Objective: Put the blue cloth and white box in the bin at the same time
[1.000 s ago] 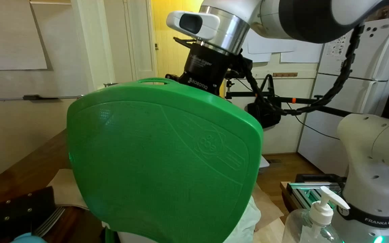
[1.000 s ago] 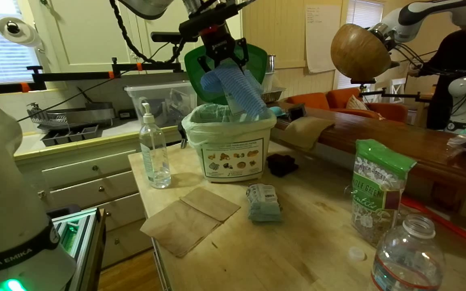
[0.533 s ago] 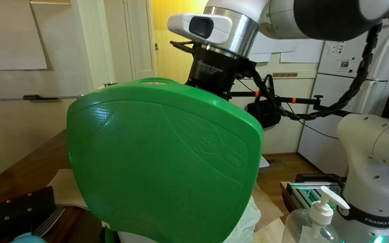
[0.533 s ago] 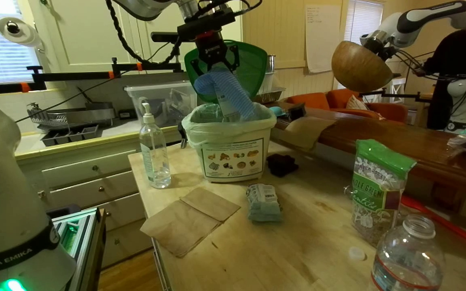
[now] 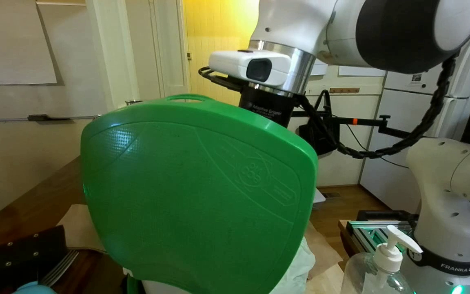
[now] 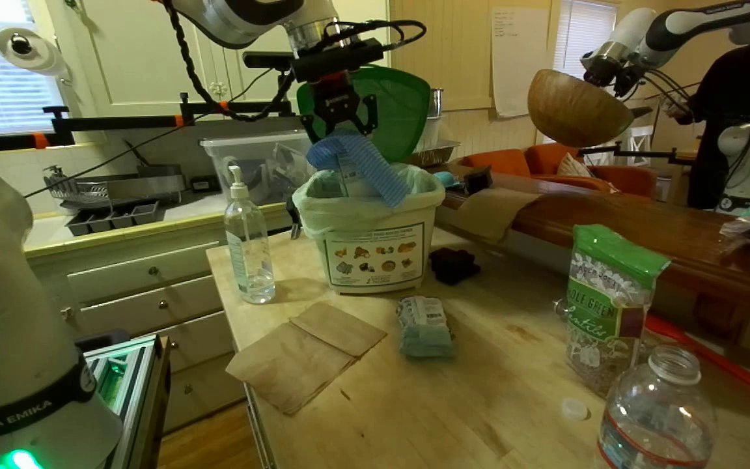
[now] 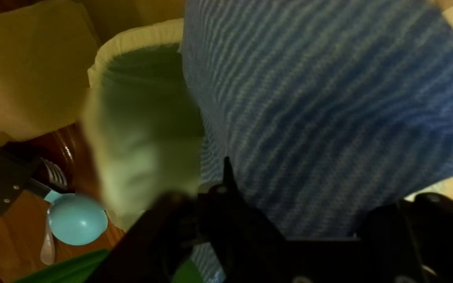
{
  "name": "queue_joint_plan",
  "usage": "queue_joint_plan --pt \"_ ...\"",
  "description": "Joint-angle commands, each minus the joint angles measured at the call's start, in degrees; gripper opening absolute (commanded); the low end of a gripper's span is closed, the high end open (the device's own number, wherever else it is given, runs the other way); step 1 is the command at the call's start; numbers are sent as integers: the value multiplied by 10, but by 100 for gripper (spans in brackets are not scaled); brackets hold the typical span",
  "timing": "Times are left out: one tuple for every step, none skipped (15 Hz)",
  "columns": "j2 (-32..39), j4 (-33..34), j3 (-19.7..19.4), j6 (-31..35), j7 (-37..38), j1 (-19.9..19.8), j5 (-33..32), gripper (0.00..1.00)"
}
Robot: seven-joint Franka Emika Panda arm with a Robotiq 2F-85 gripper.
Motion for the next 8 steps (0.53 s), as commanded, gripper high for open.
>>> queue_joint_plan --pt "1 -4 2 -7 -57 5 8 57" --pt "3 -4 4 -7 -70 5 4 58" --pt "5 -4 5 -8 -85 5 3 58" --pt "7 -4 8 -9 -98 5 0 59" --pt "9 -5 10 -6 -110 4 -3 59" --pt "11 -6 12 -4 -121 4 -4 60" --pt "12 -7 14 1 -133 3 -5 59" --pt "12 -8 15 8 -144 3 -7 59"
